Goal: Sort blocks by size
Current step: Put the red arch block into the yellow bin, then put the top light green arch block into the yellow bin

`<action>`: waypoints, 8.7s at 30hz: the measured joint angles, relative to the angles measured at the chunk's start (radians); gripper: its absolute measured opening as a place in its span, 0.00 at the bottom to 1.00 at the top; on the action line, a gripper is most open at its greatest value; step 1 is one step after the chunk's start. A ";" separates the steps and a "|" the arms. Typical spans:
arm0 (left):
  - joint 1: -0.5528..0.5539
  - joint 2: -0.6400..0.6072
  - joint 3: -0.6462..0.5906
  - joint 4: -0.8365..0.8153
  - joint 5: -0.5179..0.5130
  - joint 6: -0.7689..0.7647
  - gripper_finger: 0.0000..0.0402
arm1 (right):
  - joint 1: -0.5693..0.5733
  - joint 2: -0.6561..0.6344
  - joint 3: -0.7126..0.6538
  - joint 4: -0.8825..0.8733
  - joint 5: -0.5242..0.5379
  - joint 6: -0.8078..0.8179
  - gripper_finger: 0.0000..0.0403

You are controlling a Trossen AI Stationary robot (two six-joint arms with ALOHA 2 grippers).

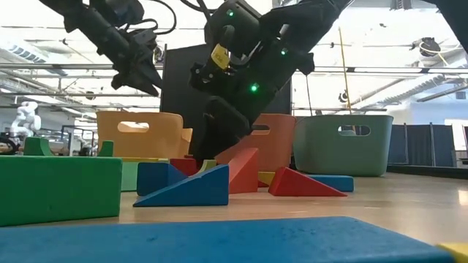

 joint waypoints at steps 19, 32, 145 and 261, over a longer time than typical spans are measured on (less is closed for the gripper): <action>-0.256 0.000 0.000 0.011 0.075 0.064 0.40 | 0.205 -0.016 -0.003 0.056 0.572 -0.450 0.08; -0.423 0.000 0.000 0.106 0.097 0.131 0.53 | 0.260 -0.064 -0.023 0.129 0.668 -0.616 0.05; -0.376 0.216 0.001 0.592 0.241 0.225 0.37 | 0.341 -0.475 -0.456 0.707 0.651 -0.816 0.23; -0.805 0.004 -0.001 -0.002 -0.366 -0.109 0.52 | 0.112 -0.049 0.028 -0.116 -0.216 -0.121 0.23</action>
